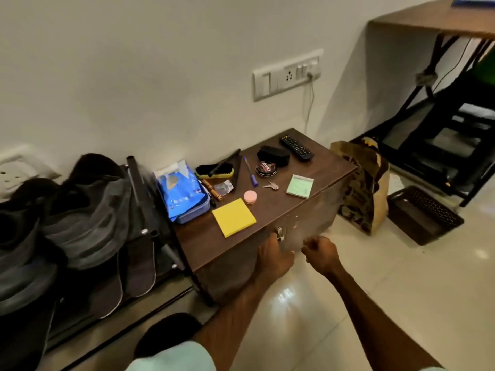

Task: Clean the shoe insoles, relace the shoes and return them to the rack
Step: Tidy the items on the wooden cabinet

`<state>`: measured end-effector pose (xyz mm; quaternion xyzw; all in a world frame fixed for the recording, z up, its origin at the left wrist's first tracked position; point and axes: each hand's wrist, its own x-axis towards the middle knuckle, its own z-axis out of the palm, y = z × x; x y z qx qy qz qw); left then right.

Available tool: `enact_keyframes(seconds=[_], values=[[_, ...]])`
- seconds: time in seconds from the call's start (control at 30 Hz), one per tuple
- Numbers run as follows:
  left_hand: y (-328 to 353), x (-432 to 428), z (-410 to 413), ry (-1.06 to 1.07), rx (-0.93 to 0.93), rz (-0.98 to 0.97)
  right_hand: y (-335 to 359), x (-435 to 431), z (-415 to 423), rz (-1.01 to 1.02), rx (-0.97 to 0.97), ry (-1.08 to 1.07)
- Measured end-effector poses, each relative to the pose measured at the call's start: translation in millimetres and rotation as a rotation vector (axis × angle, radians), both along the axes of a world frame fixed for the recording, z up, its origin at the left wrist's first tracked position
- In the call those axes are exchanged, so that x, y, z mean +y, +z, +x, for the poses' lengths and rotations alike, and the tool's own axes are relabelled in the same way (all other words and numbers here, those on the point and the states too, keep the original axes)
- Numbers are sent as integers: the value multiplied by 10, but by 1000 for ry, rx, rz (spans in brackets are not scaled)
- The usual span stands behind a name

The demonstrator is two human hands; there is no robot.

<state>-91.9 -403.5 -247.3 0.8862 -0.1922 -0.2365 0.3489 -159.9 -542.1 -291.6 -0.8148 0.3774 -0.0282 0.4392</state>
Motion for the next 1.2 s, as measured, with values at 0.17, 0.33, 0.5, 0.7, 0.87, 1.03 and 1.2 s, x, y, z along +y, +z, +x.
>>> enact_keyframes(seconds=[0.17, 0.33, 0.5, 0.7, 0.87, 1.03, 1.2], values=[[-589, -420, 146, 227, 158, -172, -171, -166, 558, 21, -91, -58], [-781, -405, 77, 326, 109, -234, -456, -143, 628, 58, -133, -125], [-728, -261, -115, 196, 70, -180, -552, 129, 314, 117, -292, -205], [-561, 0, -426, -27, 135, -52, -377, 396, -228, 194, -423, -143], [-222, 359, -712, -291, 150, 162, -134, 467, -775, 170, -417, -29], [182, 690, -841, -298, -388, 256, -4, 589, -1289, 101, -315, 142], [367, 770, -925, -505, -566, 239, 97, 768, -1512, 119, -272, 271]])
